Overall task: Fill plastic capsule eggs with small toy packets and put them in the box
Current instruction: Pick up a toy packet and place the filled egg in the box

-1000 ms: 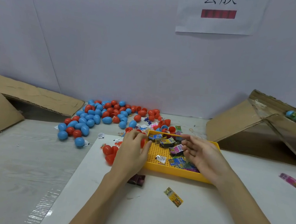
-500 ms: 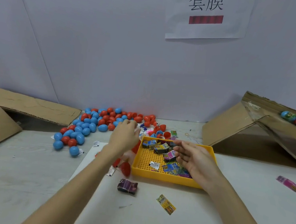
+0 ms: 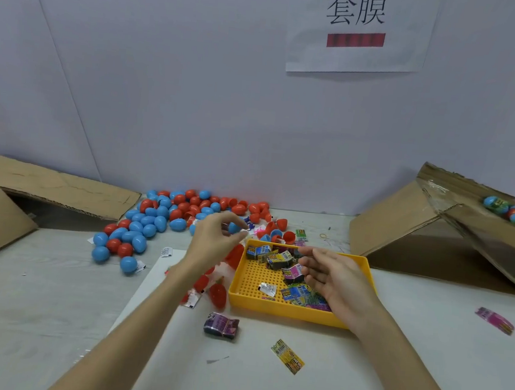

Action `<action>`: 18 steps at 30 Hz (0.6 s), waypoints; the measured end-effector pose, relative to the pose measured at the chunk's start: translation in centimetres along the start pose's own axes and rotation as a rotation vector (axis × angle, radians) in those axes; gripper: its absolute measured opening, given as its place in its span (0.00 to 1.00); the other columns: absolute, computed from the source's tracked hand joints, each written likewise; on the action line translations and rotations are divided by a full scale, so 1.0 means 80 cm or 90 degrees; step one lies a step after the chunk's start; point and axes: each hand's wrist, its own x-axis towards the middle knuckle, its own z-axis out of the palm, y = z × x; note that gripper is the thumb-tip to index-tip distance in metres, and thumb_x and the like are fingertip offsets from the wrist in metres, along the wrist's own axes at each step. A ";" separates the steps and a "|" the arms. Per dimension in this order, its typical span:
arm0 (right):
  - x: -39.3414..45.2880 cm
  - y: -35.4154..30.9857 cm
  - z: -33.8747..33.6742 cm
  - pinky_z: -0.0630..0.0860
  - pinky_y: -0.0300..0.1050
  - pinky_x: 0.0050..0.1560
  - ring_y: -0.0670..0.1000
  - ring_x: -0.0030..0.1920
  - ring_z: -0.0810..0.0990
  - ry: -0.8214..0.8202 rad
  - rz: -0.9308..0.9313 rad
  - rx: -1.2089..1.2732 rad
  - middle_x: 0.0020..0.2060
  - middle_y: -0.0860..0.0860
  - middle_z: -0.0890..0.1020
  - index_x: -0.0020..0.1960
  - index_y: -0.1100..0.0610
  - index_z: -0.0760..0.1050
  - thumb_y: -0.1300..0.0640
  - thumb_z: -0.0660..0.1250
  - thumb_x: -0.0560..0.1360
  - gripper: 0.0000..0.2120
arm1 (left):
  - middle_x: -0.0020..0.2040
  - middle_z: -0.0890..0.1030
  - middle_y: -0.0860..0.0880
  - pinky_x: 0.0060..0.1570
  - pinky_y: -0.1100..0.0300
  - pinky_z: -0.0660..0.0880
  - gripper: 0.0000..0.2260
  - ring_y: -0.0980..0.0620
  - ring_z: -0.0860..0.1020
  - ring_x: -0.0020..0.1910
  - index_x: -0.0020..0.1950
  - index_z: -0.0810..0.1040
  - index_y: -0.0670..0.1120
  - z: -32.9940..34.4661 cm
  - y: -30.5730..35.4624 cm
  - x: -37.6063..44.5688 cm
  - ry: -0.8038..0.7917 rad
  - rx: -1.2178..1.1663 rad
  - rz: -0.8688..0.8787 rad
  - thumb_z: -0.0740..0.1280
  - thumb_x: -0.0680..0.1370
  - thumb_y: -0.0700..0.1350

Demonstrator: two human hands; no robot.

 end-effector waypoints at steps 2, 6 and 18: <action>-0.001 0.001 0.002 0.82 0.38 0.38 0.48 0.38 0.85 0.000 -0.013 -0.029 0.40 0.55 0.86 0.56 0.64 0.83 0.60 0.61 0.85 0.12 | 0.46 0.82 0.55 0.43 0.66 0.78 0.07 0.58 0.79 0.42 0.47 0.81 0.48 0.008 0.018 -0.033 0.006 -0.110 -0.006 0.78 0.74 0.47; -0.007 0.006 0.006 0.81 0.38 0.40 0.49 0.40 0.84 -0.013 -0.074 -0.149 0.41 0.55 0.86 0.56 0.61 0.84 0.60 0.63 0.84 0.11 | 0.42 0.77 0.53 0.43 0.65 0.75 0.13 0.55 0.77 0.43 0.44 0.71 0.49 0.037 0.029 -0.087 0.019 -0.138 0.065 0.76 0.76 0.42; -0.015 0.016 0.017 0.82 0.35 0.46 0.41 0.51 0.84 -0.084 -0.218 -0.481 0.47 0.38 0.86 0.55 0.42 0.82 0.51 0.72 0.79 0.06 | 0.62 0.79 0.50 0.59 0.62 0.77 0.20 0.54 0.78 0.62 0.65 0.82 0.46 0.033 0.027 -0.094 -0.018 -0.102 0.296 0.77 0.74 0.37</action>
